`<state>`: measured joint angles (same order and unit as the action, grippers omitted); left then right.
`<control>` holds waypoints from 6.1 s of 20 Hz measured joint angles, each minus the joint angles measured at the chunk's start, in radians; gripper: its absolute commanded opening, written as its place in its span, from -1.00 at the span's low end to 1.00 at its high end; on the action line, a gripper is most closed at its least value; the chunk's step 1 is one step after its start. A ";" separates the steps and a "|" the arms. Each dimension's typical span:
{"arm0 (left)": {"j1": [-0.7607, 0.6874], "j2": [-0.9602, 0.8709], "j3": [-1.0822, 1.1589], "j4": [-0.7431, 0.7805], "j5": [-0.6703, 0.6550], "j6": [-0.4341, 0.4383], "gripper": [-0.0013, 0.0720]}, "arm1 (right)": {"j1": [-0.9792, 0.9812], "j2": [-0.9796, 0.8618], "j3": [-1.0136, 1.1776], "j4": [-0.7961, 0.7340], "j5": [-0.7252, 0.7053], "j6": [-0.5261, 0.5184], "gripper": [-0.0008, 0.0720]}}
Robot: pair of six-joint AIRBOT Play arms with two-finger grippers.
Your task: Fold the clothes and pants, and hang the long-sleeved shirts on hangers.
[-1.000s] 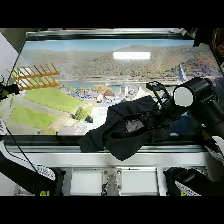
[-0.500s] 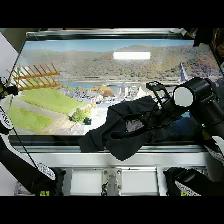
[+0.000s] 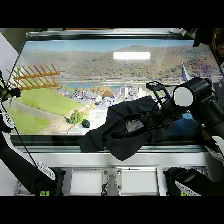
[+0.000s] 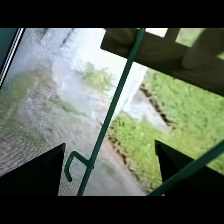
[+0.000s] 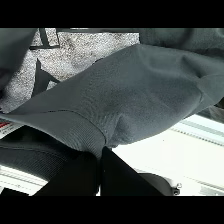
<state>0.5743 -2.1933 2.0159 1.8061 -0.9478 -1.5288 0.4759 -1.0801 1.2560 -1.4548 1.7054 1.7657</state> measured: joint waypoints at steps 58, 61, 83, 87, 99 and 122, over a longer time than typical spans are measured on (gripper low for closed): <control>-0.536 0.838 -0.287 -0.642 -0.701 0.707 -0.94 | 0.000 0.000 0.000 0.000 0.000 0.000 -0.94; -0.591 0.917 -0.439 -0.660 -0.718 0.799 -0.94 | 0.000 0.000 0.000 0.000 0.000 0.000 -0.93; -0.712 1.430 -1.242 -0.708 -0.686 1.236 -0.95 | 0.000 0.000 0.000 0.000 0.000 0.000 -0.94; -0.750 1.369 -1.248 -0.710 -0.656 1.239 -0.95 | 0.000 0.000 0.000 0.000 0.000 0.000 -0.93; -0.771 1.193 -1.249 -0.826 -0.583 1.239 -0.95 | 0.000 -0.002 0.000 0.000 0.000 0.000 -0.94; -0.827 1.054 -1.004 -0.948 -0.488 1.103 -0.95 | 0.001 -0.044 0.454 0.003 0.119 0.039 -0.94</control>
<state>-0.2527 -1.1393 1.0115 0.8581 -1.4353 -0.4259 0.4767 -1.1240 1.7096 -1.4521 1.8244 1.8050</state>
